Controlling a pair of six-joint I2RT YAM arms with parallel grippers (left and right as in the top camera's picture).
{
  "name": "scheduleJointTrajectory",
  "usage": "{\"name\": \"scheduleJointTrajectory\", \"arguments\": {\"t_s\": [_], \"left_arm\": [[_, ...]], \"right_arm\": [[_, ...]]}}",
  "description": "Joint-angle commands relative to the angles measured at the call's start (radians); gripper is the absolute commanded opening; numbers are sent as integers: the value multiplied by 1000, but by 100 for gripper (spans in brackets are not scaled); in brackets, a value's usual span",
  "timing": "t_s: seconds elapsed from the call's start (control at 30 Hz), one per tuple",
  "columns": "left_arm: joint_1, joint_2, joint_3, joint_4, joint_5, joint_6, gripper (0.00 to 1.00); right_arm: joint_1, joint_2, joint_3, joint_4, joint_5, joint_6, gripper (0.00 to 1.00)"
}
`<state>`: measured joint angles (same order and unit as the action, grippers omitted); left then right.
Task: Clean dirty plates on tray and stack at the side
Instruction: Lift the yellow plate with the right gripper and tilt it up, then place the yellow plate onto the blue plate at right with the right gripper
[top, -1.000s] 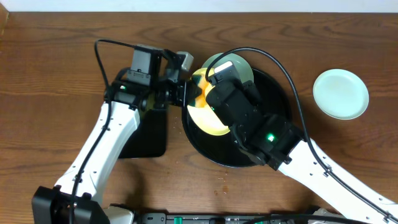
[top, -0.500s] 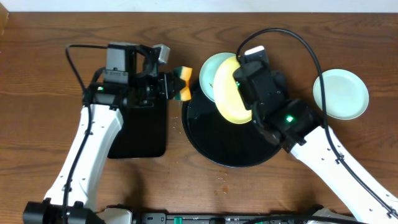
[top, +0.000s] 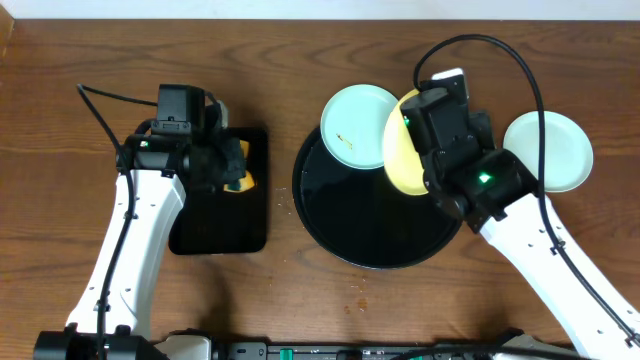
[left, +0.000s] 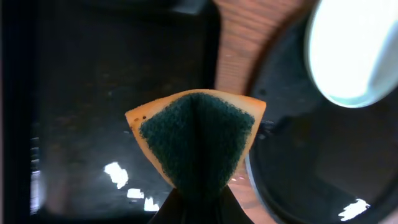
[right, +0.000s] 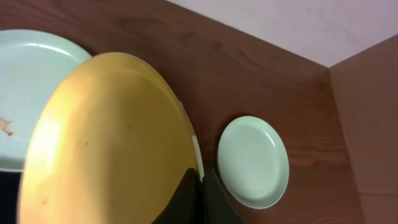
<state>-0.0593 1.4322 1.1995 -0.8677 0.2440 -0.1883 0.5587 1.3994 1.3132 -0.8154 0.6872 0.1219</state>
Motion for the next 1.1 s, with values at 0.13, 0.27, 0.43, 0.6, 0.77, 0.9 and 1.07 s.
{"name": "scheduleJointTrajectory", "arguments": {"t_s": [0.13, 0.27, 0.43, 0.6, 0.77, 0.9, 1.07], "left_arm": [[4, -7, -5, -4, -85, -7, 8], [4, -7, -5, -8, -85, -7, 8], [4, -7, -5, -14, -84, -7, 8], [4, -7, -5, -29, -84, -4, 8], [4, -7, -5, -38, -84, -4, 8], [4, -7, -5, -38, -84, -4, 8], [4, -7, -5, -38, -84, -4, 8]], "right_arm": [[138, -6, 14, -95, 262, 67, 1], [150, -6, 14, -96, 355, 69, 1], [20, -6, 14, -68, 127, 91, 1], [-241, -6, 14, -17, -149, 91, 1], [-583, -5, 14, 24, -385, 92, 1], [-850, 29, 14, 82, -622, 93, 1], [-1034, 135, 14, 122, -705, 121, 1]]}}
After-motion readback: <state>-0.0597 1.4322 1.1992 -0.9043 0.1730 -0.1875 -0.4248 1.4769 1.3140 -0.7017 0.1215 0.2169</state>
